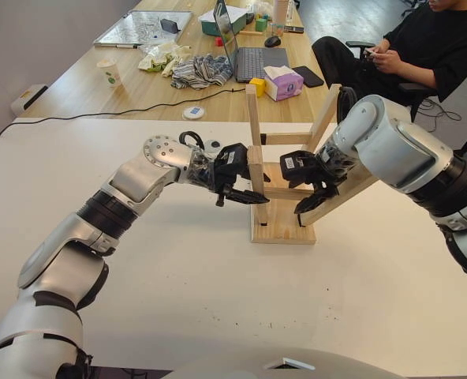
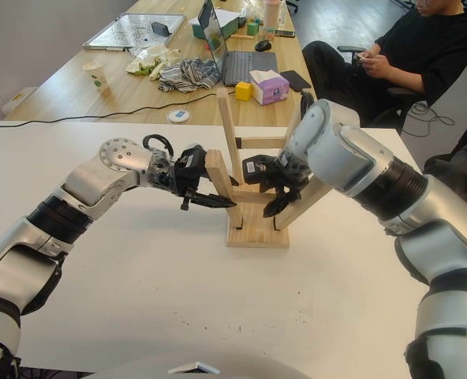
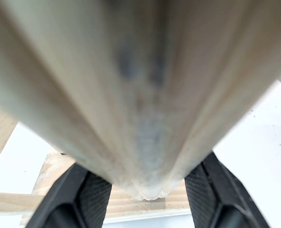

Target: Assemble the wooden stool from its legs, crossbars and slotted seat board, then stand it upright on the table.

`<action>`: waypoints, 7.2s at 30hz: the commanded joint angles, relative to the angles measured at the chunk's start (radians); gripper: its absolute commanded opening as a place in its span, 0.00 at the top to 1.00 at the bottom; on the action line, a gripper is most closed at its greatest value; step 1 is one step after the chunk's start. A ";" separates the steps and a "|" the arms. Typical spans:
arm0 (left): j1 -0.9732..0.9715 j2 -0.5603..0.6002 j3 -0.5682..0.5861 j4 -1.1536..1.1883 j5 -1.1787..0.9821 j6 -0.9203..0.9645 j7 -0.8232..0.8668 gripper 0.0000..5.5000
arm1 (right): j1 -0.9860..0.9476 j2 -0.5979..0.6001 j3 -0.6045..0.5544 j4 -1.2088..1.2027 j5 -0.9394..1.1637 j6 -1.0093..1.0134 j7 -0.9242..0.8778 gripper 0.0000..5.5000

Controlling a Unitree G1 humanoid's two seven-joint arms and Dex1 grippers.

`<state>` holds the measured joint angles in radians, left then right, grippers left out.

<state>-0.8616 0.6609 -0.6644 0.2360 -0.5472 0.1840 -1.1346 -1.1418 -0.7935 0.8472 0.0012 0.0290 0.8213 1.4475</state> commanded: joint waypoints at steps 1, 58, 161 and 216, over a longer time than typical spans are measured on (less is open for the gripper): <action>0.206 0.050 -0.438 0.100 0.398 0.274 -0.151 0.63 | 0.050 0.043 0.022 0.025 -0.075 -0.053 -0.040 0.60; 0.444 0.264 0.363 -0.324 -0.058 0.425 0.121 0.29 | 0.084 -0.219 -0.817 0.273 0.129 -0.130 -0.121 0.23; 1.294 0.105 0.774 -0.613 -0.023 0.012 -0.128 0.02 | 0.809 0.251 -0.660 0.506 0.203 -1.228 -0.084 0.35; 0.277 -0.030 0.687 0.210 -0.198 0.932 0.141 0.60 | 0.249 0.394 -0.967 0.615 0.622 0.587 -0.645 0.59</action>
<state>-0.5678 0.6575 0.0415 0.3876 -0.7838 1.1101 -1.0064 -0.8545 -0.4270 -0.1016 0.5708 0.6652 1.4095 0.8257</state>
